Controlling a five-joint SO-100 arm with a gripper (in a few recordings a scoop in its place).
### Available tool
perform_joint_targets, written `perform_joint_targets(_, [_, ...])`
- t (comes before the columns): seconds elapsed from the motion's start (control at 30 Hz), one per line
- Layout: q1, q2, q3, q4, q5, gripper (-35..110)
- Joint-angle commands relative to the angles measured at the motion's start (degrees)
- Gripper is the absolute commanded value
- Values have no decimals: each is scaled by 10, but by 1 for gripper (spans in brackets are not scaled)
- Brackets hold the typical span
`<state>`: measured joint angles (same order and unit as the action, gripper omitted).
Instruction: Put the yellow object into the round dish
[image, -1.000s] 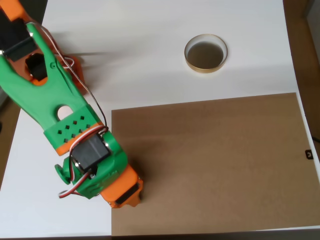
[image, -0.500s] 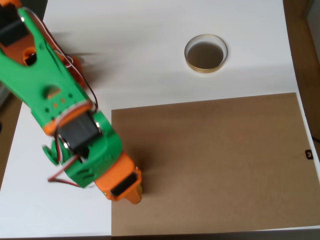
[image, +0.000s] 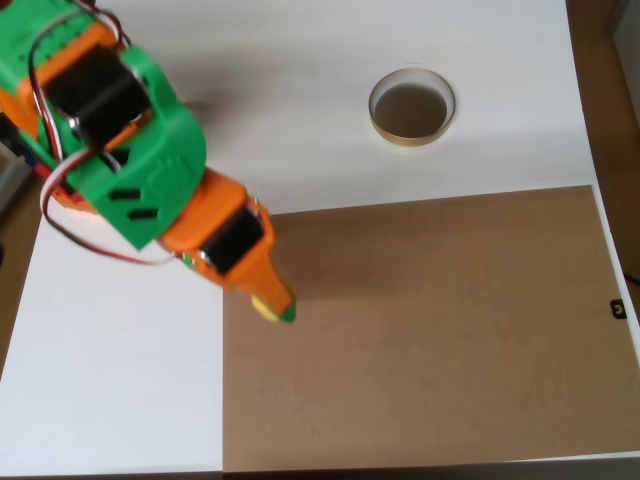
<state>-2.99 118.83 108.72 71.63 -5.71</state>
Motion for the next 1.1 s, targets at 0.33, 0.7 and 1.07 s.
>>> perform_joint_targets(0.33, [-146, 150, 45, 71, -54, 0])
perform_joint_targets(0.7, [-284, 147, 30, 124, -84, 0])
perform_joint_targets(1.07, [-378, 65, 1, 142, -91, 0])
